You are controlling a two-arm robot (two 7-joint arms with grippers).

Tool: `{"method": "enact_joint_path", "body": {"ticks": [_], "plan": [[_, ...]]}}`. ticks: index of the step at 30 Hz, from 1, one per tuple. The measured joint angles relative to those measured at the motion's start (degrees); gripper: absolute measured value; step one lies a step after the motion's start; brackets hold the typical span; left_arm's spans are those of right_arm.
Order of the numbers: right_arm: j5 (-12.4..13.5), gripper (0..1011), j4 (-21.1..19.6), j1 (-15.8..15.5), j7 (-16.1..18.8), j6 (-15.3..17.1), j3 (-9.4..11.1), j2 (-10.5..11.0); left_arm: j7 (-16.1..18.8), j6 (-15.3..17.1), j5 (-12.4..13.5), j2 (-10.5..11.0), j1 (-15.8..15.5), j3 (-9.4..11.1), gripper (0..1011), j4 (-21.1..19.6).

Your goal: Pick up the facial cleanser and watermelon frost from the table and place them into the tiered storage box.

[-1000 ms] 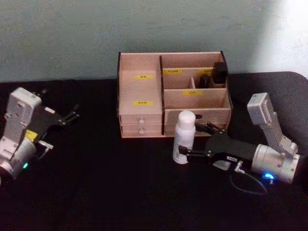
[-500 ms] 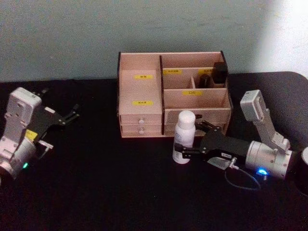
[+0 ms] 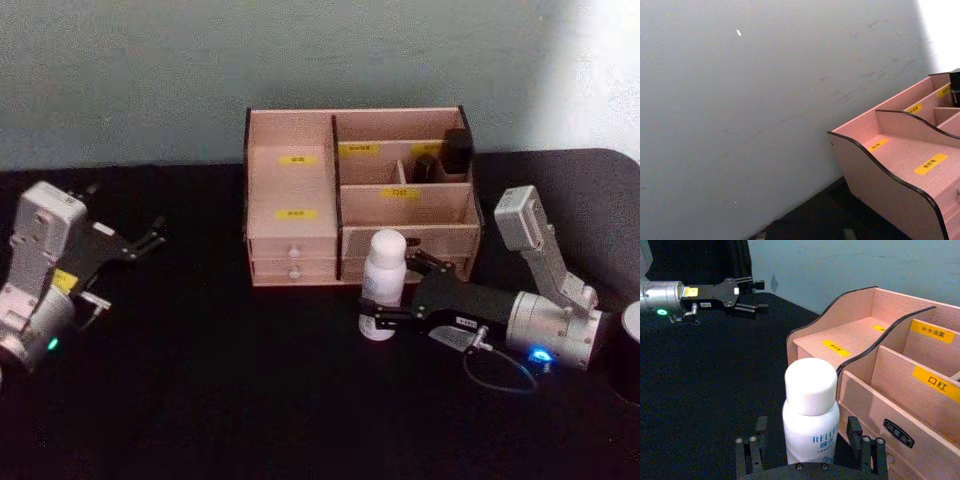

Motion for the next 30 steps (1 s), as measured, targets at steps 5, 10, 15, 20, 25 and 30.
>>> {"method": "enact_joint_path", "body": {"ticks": [5,10,15,20,25,30], "plan": [[0.0,1003,-0.1,0.0,0.0,0.0,0.0,0.0,0.0,0.0,0.0,0.0,0.0,0.0,1001,0.0],[0.0,999,-0.1,-0.1,-0.1,0.0,0.0,0.0,0.0,0.0,0.0,0.0,0.0,0.0,1001,0.0],[0.0,912,-0.1,-0.1,-0.1,0.0,0.1,0.1,0.0,0.0,0.0,0.0,0.0,0.0,1001,0.0],[0.0,786,-0.1,-0.1,-0.1,0.0,0.1,0.1,0.0,0.0,0.0,0.0,0.0,0.0,1001,0.0],[0.0,613,-0.2,-0.1,-0.1,0.1,0.1,0.1,0.0,0.0,0.0,0.0,0.0,0.0,1001,0.0],[0.0,594,-0.2,-0.1,-0.2,0.1,0.1,0.1,0.0,0.0,0.0,0.0,0.0,0.0,1001,0.0]]}}
